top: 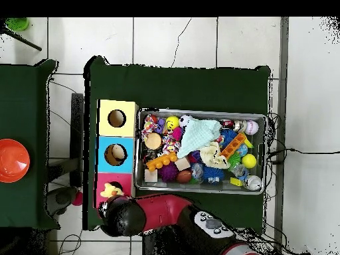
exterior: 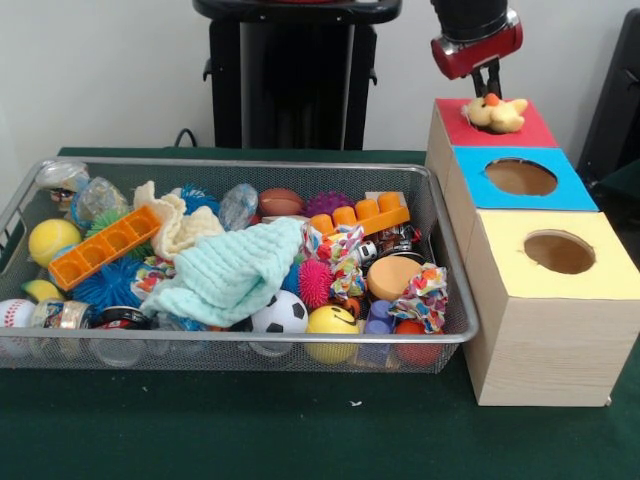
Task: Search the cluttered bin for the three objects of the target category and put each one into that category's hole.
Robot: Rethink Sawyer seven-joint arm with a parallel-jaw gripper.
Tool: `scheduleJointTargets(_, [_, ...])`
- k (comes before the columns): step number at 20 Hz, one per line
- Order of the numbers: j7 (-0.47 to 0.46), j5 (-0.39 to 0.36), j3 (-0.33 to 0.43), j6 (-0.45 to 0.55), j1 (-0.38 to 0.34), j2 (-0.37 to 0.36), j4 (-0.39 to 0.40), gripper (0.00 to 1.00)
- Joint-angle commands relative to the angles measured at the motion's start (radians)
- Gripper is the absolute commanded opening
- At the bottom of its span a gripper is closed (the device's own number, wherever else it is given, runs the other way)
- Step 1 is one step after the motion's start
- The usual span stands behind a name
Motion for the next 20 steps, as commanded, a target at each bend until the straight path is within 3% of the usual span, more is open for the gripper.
scheduleJointTargets(1, [0.059,-0.002,0.013,0.061,-0.077,0.026,-0.114,0.0])
scheduleJointTargets(7, [0.041,0.033,0.068,0.165,-0.111,-0.011,-0.105,0.0])
scheduleJointTargets(20, [0.053,0.043,0.119,0.236,-0.145,-0.028,-0.101,0.0])
